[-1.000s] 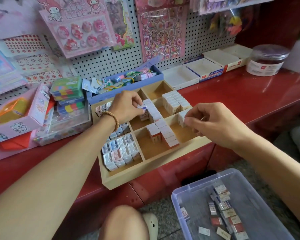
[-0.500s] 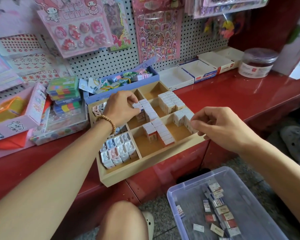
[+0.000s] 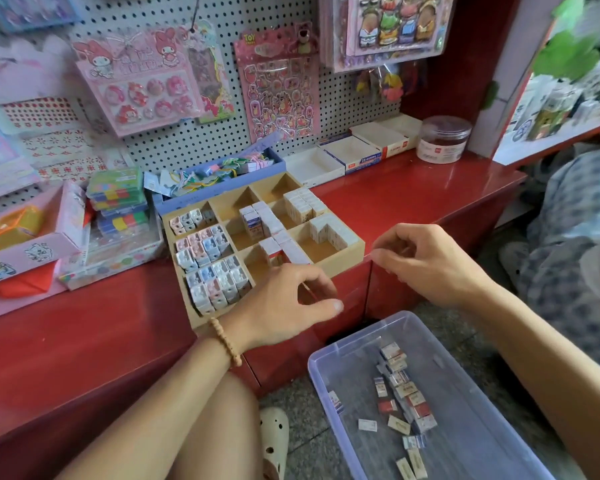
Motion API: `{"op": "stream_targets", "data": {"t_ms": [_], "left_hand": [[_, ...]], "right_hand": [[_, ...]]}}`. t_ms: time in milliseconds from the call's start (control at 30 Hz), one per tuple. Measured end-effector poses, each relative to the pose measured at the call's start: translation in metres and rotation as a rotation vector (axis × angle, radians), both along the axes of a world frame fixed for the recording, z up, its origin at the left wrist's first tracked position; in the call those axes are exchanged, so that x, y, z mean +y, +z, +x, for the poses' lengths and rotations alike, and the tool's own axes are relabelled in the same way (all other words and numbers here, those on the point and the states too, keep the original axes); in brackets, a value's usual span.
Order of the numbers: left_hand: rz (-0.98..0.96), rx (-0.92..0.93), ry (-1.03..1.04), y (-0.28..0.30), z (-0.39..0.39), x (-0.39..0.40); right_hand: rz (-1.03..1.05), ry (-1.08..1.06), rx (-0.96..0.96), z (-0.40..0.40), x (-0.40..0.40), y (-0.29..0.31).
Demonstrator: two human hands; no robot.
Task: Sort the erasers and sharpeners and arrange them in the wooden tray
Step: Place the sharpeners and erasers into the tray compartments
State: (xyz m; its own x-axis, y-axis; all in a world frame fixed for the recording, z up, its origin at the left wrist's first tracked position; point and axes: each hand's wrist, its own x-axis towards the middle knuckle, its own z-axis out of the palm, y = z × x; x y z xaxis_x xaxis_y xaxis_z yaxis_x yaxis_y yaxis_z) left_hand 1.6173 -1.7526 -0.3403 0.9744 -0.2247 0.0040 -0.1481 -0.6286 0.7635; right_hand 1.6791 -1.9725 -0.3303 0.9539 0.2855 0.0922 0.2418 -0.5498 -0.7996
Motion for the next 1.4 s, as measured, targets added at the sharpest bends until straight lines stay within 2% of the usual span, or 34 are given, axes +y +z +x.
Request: {"op": "stream_targets", "data": {"t_ms": [133, 267, 433, 667, 867, 1033, 1267, 1400], "left_hand": [[0.035, 0.053, -0.057, -0.027, -0.022, -0.031], [0.014, 0.155, -0.100, -0.071, -0.042, -0.067], [0.049, 0.305, -0.180, -0.144, -0.065, -0.113], [0.285, 0.408, -0.251, -0.224, -0.073, -0.145], [0.426, 0.334, -0.285, -0.275, -0.062, -0.128], [0.476, 0.175, -0.194, -0.308, -0.058, -0.118], [0.539, -0.019, -0.081, -0.327, -0.057, -0.128], [0.517, -0.076, -0.053, -0.329, -0.057, -0.129]], "right_hand": [[-0.116, -0.065, -0.027, -0.022, -0.016, -0.004], [-0.177, -0.122, 0.017, -0.038, -0.037, -0.033], [-0.155, -0.172, 0.145, -0.044, -0.069, -0.096], [-0.113, -0.312, 0.385, -0.041, -0.098, -0.220], [-0.067, -0.504, 0.648, -0.058, -0.100, -0.368], [-0.189, -0.617, 0.579, -0.063, -0.084, -0.458], [-0.332, -0.765, 0.432, -0.053, -0.055, -0.509], [-0.352, -0.697, 0.353, -0.064, -0.059, -0.514]]}}
